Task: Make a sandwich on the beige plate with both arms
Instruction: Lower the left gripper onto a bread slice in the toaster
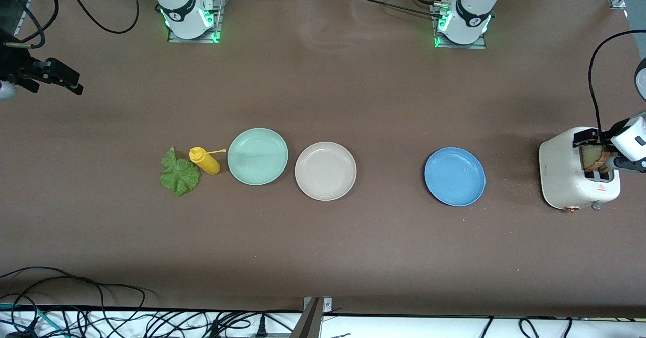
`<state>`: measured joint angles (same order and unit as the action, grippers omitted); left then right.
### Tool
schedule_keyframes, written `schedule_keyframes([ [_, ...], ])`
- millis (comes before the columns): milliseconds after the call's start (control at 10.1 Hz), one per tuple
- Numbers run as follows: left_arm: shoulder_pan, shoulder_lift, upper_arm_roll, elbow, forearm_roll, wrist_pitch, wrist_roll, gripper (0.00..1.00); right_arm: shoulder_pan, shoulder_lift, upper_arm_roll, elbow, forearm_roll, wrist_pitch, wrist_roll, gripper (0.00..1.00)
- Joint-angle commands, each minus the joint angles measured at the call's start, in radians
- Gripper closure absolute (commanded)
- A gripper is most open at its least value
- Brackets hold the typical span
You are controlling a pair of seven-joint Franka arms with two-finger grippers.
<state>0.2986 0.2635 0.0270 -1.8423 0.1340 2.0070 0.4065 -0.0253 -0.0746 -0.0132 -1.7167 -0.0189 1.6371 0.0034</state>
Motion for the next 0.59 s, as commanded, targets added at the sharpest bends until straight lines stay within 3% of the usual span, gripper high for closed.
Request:
schedule_keyframes([
  [0, 0.031, -0.033, -0.009, -0.041, 0.025, 0.03, 0.044, 0.05, -0.002, -0.005, 0.001, 0.012, 0.008, -0.019, -0.002, 0.0],
  [99, 0.034, -0.033, -0.009, -0.041, 0.025, 0.032, 0.049, 0.1, -0.002, -0.005, -0.001, 0.012, 0.008, -0.019, -0.002, 0.0],
  [198, 0.034, -0.033, -0.009, -0.046, 0.025, 0.032, 0.049, 0.23, -0.002, -0.005, -0.002, 0.012, 0.008, -0.019, -0.005, 0.0],
  [397, 0.043, -0.035, -0.009, -0.048, 0.025, 0.032, 0.049, 0.66, -0.002, -0.005, -0.002, 0.011, 0.008, -0.019, -0.005, 0.0],
  [496, 0.043, -0.033, -0.009, -0.046, 0.025, 0.03, 0.049, 0.97, -0.002, -0.005, -0.002, 0.011, 0.008, -0.019, -0.005, 0.0],
])
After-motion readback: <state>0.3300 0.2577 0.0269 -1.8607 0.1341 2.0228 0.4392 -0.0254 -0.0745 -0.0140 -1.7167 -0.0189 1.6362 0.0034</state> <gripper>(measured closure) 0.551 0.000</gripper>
